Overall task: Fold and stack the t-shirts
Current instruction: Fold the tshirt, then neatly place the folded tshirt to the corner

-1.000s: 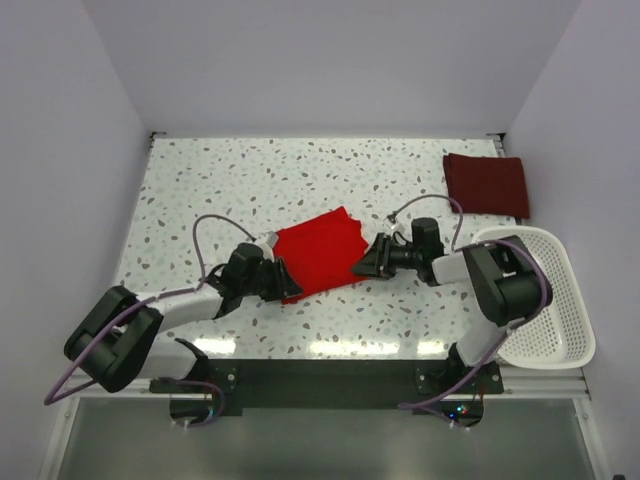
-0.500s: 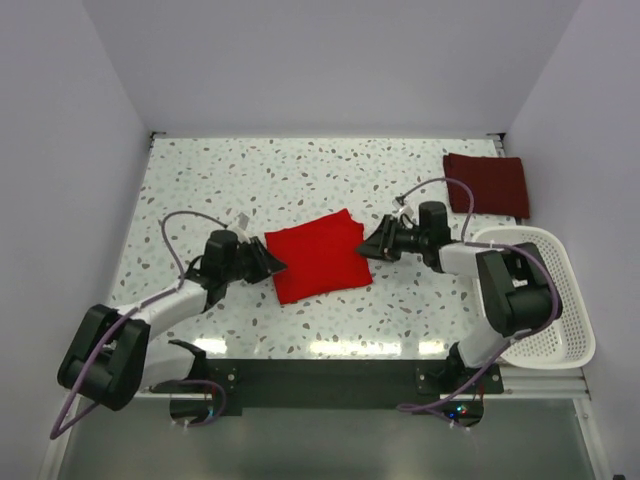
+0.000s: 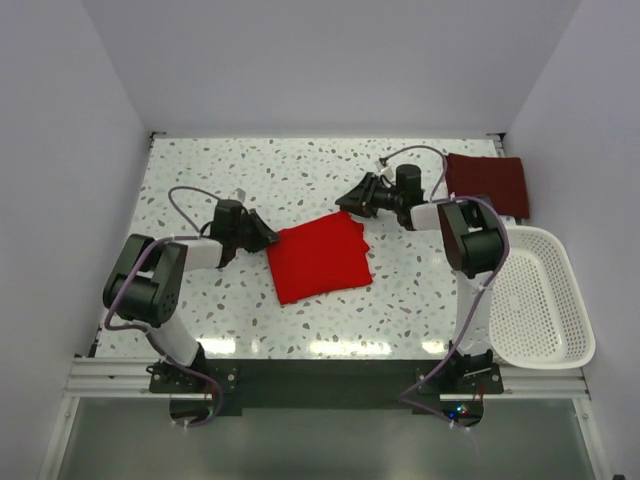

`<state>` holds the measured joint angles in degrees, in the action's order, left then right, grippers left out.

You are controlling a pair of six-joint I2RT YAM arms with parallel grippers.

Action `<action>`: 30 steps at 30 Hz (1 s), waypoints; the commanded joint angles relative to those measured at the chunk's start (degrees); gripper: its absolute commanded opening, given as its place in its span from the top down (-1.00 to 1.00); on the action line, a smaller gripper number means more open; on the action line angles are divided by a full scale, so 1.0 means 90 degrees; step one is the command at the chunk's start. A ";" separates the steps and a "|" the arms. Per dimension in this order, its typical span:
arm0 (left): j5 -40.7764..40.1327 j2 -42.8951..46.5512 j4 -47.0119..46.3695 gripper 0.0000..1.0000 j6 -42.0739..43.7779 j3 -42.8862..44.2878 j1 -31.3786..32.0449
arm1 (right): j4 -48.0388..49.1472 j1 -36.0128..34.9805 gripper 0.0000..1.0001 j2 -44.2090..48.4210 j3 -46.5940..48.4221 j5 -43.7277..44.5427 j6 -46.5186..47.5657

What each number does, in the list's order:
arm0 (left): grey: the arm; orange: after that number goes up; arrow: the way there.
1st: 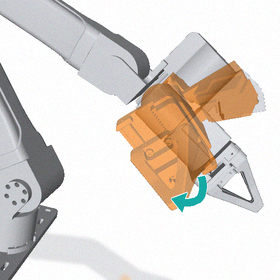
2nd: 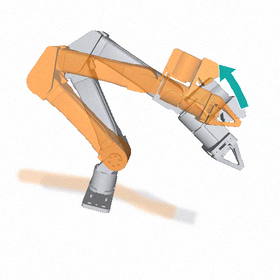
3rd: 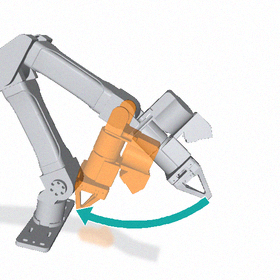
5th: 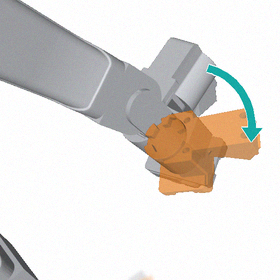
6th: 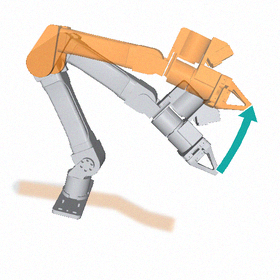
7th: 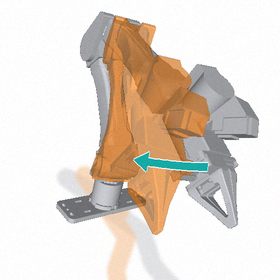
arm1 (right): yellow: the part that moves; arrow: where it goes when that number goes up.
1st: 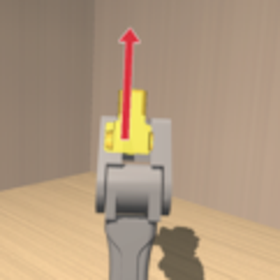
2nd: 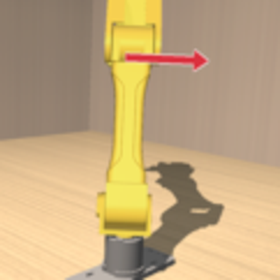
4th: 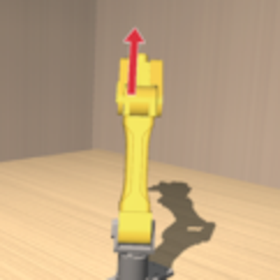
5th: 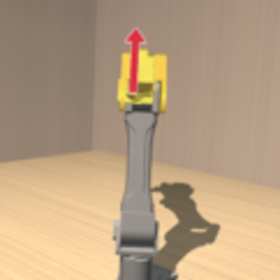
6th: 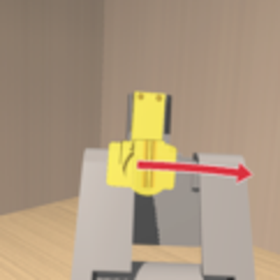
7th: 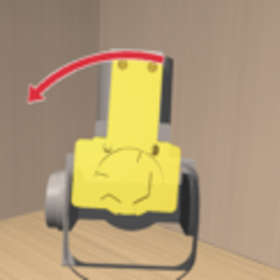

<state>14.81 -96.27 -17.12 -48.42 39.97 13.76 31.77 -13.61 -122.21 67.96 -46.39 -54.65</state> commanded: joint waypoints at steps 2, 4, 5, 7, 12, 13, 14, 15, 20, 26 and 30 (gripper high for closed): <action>-0.0083 -0.0436 -0.0509 0.55 0.0039 0.0042 -0.0171 | 0.0055 -0.0021 0.19 -0.0668 0.0436 0.0310 0.0076; -0.0063 -0.0533 -0.0636 0.56 -0.0039 -0.0123 -0.0249 | -0.0004 0.0027 0.20 -0.0844 0.0437 0.0398 0.0222; -0.0063 -0.0544 -0.0665 0.56 -0.0049 -0.0173 -0.0317 | -0.0014 0.0047 0.20 -0.0922 0.0379 0.0524 0.0252; -0.0054 -0.0534 -0.0705 0.56 -0.0059 -0.0280 -0.0386 | -0.0014 0.0115 0.20 -0.0923 0.0281 0.0604 0.0330; -0.0073 -0.0173 -0.0286 0.38 0.0232 -0.0057 -0.0425 | -0.0530 0.0184 0.20 -0.0153 -0.0003 0.0770 0.0710; -0.0102 0.0021 0.0054 0.33 0.0331 0.0167 -0.0416 | -0.0745 0.0184 0.19 0.0071 -0.0003 0.0818 0.1050; -0.0131 0.0129 0.0241 0.29 0.0448 0.0294 -0.0406 | -0.1259 0.0184 0.19 0.0276 -0.0003 0.0906 0.1227; -0.0151 0.0352 0.0436 0.22 0.0690 0.0576 -0.0396 | -0.1574 0.0174 0.19 0.0733 -0.0003 0.1100 0.1413; -0.1182 0.1086 0.2183 -0.06 0.1638 0.1466 0.0227 | -0.4351 0.0184 0.03 0.2044 0.0095 0.2223 0.2877; -0.2940 0.1478 0.3435 -0.18 0.2948 0.2356 0.2394 | -0.6621 0.0184 -0.42 0.3683 -0.0333 0.4367 0.3621; -0.3665 0.1109 0.3718 -0.21 0.3630 0.2862 0.3849 | -0.7250 0.0193 -0.75 0.4467 -0.0890 0.5115 0.3641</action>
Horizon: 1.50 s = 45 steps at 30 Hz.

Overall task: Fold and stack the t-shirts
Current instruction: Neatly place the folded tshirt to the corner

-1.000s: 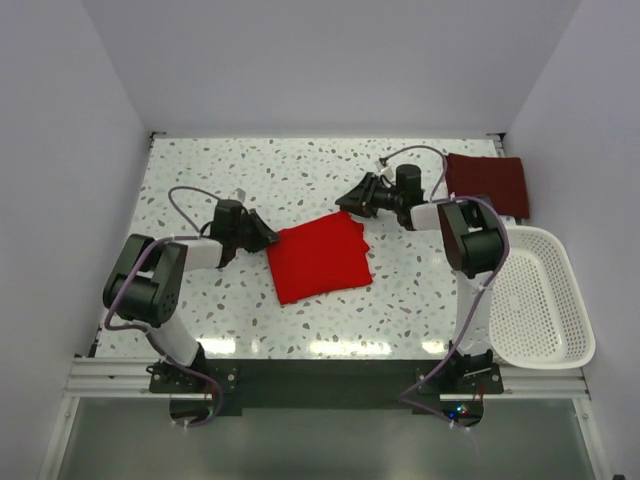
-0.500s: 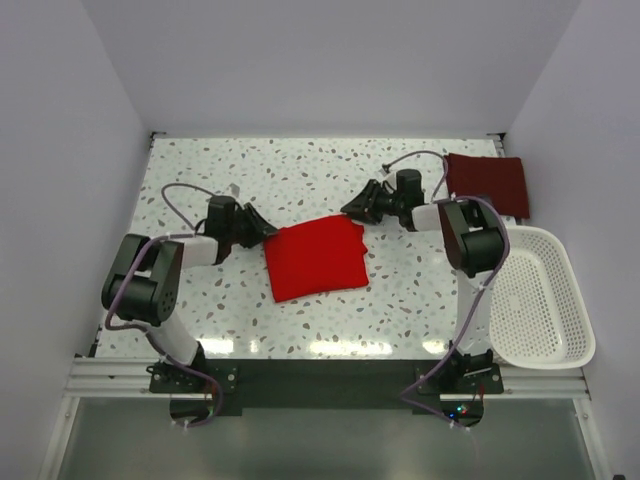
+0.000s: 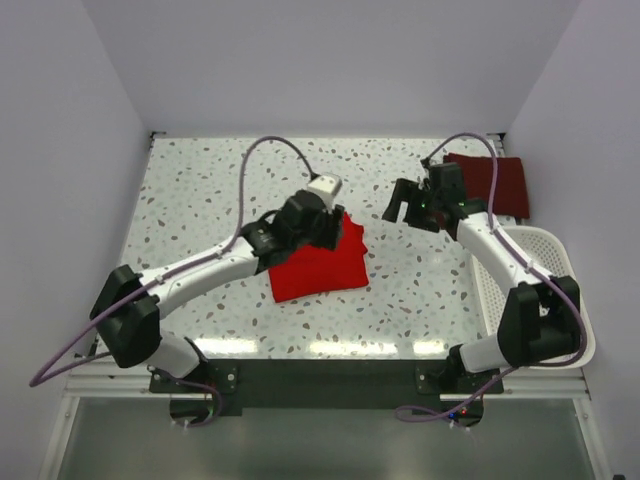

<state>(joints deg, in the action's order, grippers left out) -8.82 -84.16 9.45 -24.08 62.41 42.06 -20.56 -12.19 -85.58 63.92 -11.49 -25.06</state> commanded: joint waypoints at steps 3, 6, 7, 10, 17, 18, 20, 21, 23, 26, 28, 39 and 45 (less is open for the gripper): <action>-0.1500 -0.0851 0.0989 -0.22 0.1326 0.0817 0.1701 | -0.1651 0.0065 -0.97 0.0992 -0.0949 0.1529 0.0197; -0.1715 -0.1515 0.1059 -0.21 0.1571 0.1140 0.2385 | -0.1739 0.0113 -0.97 0.1539 -0.1340 0.1686 0.0157; -0.1754 -0.1682 0.1088 -0.21 0.1591 0.1199 0.2599 | -0.1778 0.0152 -0.97 0.1608 -0.1399 0.1706 0.0157; -0.1794 -0.2259 0.1059 -0.13 0.1562 0.1434 0.2806 | -0.1896 0.0240 -0.97 0.1696 -0.1516 0.1755 0.0187; -0.2028 -0.2982 0.0796 0.00 0.1601 0.1669 0.2924 | -0.1593 0.0543 -0.96 0.1765 -0.1946 0.1335 0.0109; -0.2047 -0.3070 0.0728 0.00 0.1620 0.1669 0.2924 | -0.1554 0.0553 -0.95 0.1755 -0.1975 0.1306 0.0099; -0.2173 -0.3168 0.0717 0.03 0.1620 0.1679 0.2924 | -0.1457 0.0582 -0.95 0.1726 -0.2063 0.1296 0.0070; -0.2203 -0.3265 0.0698 0.04 0.1630 0.1679 0.2924 | -0.1427 0.0592 -0.94 0.1716 -0.2083 0.1141 0.0060; -0.2291 -0.3344 0.0601 0.09 0.1649 0.1591 0.2924 | -0.1320 0.0592 -0.93 0.1706 -0.2161 0.1081 0.0040; -0.2292 -0.3461 0.0308 0.17 0.1659 0.1464 0.2924 | -0.1164 0.0602 -0.93 0.1706 -0.2239 0.0974 0.0001; -0.2292 -0.3559 0.0210 0.26 0.1640 0.1415 0.2924 | -0.1085 0.0602 -0.92 0.1677 -0.2297 0.0808 -0.0028; -0.2185 -0.2254 -0.0326 0.89 0.1201 0.0205 0.2914 | 0.0232 0.0592 -0.92 0.0858 -0.2425 -0.0744 -0.0448; -0.1930 -0.1500 -0.0727 0.89 0.1044 -0.0372 0.2904 | 0.1627 0.0553 -0.86 0.0008 -0.2395 -0.2150 -0.1372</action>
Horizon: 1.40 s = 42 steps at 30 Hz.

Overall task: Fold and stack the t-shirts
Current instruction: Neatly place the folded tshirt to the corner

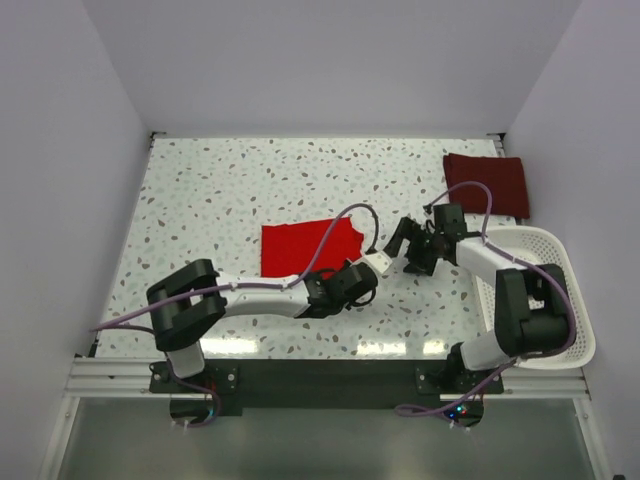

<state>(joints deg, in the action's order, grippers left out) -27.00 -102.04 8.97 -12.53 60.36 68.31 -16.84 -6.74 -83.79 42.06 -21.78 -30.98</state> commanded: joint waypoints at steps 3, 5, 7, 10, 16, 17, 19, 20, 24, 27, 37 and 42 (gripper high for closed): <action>0.0129 0.0615 -0.0694 0.89 -0.0306 -0.0212 -0.0042 | 0.1851 -0.0217 -0.86 -0.0533 0.0082 -0.1213 -0.1155; 0.0149 0.0644 -0.0714 0.89 -0.0316 -0.0232 -0.0042 | 0.2211 -0.0354 -0.85 -0.0854 0.0218 -0.1242 -0.1313; 0.0159 0.0674 -0.0733 0.89 -0.0316 -0.0242 -0.0042 | 0.2388 -0.0578 -0.84 -0.1060 0.0384 -0.1223 -0.1518; 0.0159 0.0713 -0.0763 0.89 -0.0326 -0.0251 -0.0042 | 0.2525 -0.0969 -0.82 -0.1607 0.0667 -0.1057 -0.1636; 0.0168 0.0878 -0.0879 0.89 -0.0365 -0.0320 -0.0042 | 0.2487 -0.1633 -0.69 -0.2252 0.0854 -0.0803 -0.1714; 0.0217 0.0927 -0.0899 0.89 -0.0365 -0.0368 -0.0042 | 0.2438 -0.1672 -0.64 -0.2291 0.0854 -0.0783 -0.1675; 0.0237 0.0966 -0.1102 0.88 -0.0365 -0.0398 -0.0042 | 0.2370 -0.1760 -0.57 -0.2321 0.0863 -0.0696 -0.1587; 0.0285 0.0957 -0.1114 0.87 -0.0346 -0.0388 -0.0042 | 0.2282 -0.1780 -0.48 -0.2311 0.0883 -0.0657 -0.1538; 0.0403 0.0928 -0.1163 0.82 -0.0355 -0.0378 -0.0042 | 0.1930 -0.1829 -0.09 -0.2282 0.1097 -0.0432 -0.1129; 0.0549 0.0947 -0.1221 0.78 -0.0384 -0.0359 -0.0042 | 0.1687 -0.1819 0.58 -0.2301 0.1224 -0.0344 -0.0895; 0.1056 0.1386 0.0758 -0.12 -0.0570 0.1317 -0.0431 | -0.0527 -0.1809 1.00 -0.2077 0.2571 0.0388 0.1116; 0.1565 0.2098 0.1853 -0.68 -0.0590 0.1867 -0.1905 | -0.1604 -0.1712 1.00 -0.2164 0.3489 0.1042 0.2464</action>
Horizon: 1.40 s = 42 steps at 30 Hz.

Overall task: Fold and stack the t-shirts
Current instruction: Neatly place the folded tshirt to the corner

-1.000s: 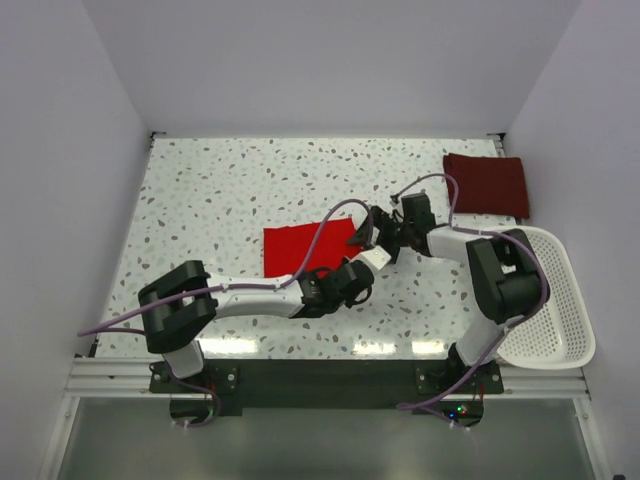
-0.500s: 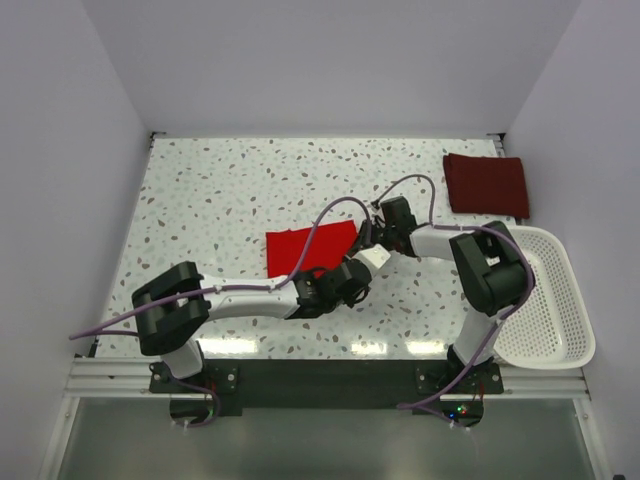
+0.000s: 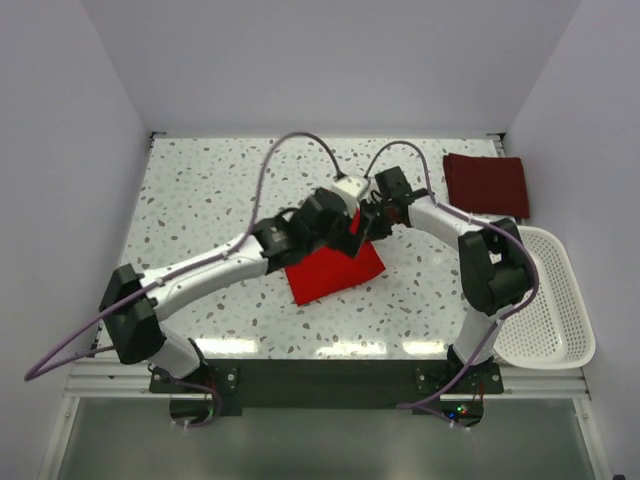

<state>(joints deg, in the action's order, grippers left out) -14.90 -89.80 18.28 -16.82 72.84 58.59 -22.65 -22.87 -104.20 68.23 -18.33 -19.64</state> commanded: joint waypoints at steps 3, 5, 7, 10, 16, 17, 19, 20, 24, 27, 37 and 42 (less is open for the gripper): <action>0.0083 0.1002 0.1210 -0.99 -0.0045 0.0501 -0.1712 | -0.1515 0.0275 1.00 -0.0023 0.1254 0.0981 0.1751; 0.0433 0.1139 0.1337 -1.00 0.0042 0.0267 -0.2491 | -0.1857 0.0528 1.00 -0.0140 0.1645 0.1059 0.2112; 0.0687 0.1237 0.1406 -1.00 0.0082 0.0053 -0.2982 | -0.2091 0.0714 1.00 -0.0228 0.1939 0.1128 0.2394; 0.1009 0.1520 0.1319 -1.00 -0.0084 -0.0872 -0.3890 | -0.2336 0.1153 1.00 -0.0316 0.2350 0.1537 0.2553; 0.1197 0.1784 0.0948 -1.00 -0.0387 -0.2222 -0.4976 | -0.1819 0.1574 1.00 -0.0316 0.2838 0.2855 0.2631; 0.1206 0.1717 0.1034 -1.00 -0.0368 -0.2243 -0.5102 | -0.1819 0.1613 1.00 -0.0403 0.2975 0.3002 0.2805; 0.1313 0.1687 0.1064 -1.00 -0.0348 -0.2234 -0.5142 | -0.1780 0.1643 1.00 -0.0696 0.3375 0.3556 0.3060; 0.1352 0.1696 0.1045 -1.00 -0.0338 -0.2234 -0.5172 | -0.1770 0.1672 1.00 -0.0804 0.3492 0.3743 0.3332; 0.1479 0.1726 0.0996 -1.00 -0.0338 -0.2243 -0.5367 | -0.1750 0.1779 1.00 -0.1272 0.4058 0.4311 0.3822; 0.1547 0.1716 0.0918 -1.00 -0.0348 -0.2312 -0.5436 | -0.1712 0.1897 1.00 -0.1468 0.4293 0.4565 0.3911; 0.1880 0.1462 0.0879 -1.00 -0.0309 -0.2302 -0.5533 | -0.1233 0.2180 1.00 -0.1527 0.4763 0.4995 0.3813; 0.1919 0.1423 0.0879 -1.00 -0.0299 -0.2312 -0.5543 | -0.1427 0.2248 1.00 -0.1644 0.5327 0.5063 0.3930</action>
<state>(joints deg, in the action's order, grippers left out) 1.10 -76.75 28.29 -19.14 51.86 9.26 -37.69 -2.81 -118.89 110.63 24.58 14.04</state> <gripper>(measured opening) 0.997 0.092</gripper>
